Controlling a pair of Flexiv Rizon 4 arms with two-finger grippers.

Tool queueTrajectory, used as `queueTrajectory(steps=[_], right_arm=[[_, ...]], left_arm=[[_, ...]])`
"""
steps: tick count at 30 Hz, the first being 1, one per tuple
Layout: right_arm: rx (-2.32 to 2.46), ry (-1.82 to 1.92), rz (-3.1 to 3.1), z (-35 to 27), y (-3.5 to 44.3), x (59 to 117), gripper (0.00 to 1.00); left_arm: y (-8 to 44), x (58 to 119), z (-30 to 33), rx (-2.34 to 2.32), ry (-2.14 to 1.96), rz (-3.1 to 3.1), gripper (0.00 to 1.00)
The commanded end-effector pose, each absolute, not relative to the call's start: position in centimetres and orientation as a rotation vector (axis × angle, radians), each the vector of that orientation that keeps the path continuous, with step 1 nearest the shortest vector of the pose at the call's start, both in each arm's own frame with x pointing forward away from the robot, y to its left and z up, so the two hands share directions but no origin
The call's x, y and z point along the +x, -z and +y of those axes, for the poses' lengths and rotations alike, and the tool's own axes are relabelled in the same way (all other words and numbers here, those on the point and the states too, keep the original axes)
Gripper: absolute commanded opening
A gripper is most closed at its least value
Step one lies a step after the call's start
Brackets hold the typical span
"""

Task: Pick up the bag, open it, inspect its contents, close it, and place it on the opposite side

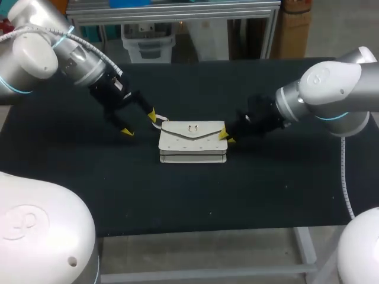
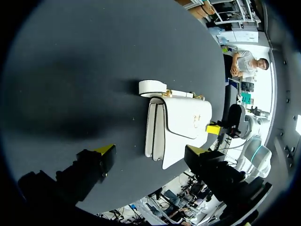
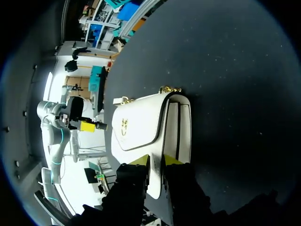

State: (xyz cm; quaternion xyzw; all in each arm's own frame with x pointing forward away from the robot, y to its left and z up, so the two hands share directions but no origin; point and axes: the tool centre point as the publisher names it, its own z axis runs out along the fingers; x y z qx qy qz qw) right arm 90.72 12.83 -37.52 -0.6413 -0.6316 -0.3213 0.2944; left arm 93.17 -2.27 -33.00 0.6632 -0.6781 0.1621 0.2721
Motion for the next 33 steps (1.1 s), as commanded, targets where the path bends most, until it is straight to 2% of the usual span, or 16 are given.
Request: queueTrajectory(steps=[1,22,33], right_arm=[[-1.691,0.841,-1.695,12.7,37.9,91.7,0.0],[-1.815,0.848,-1.798,1.7,36.9,96.4,0.0],[-1.815,0.848,-1.798,1.7,36.9,96.4,0.0]], left_arm=[[32.4,93.9,-2.0,1.764,-0.407,-1.868,1.0],[31.1,96.6,1.6,1.784,-0.317,-2.152,1.0],[31.1,96.6,1.6,1.784,-0.317,-2.152,1.0]])
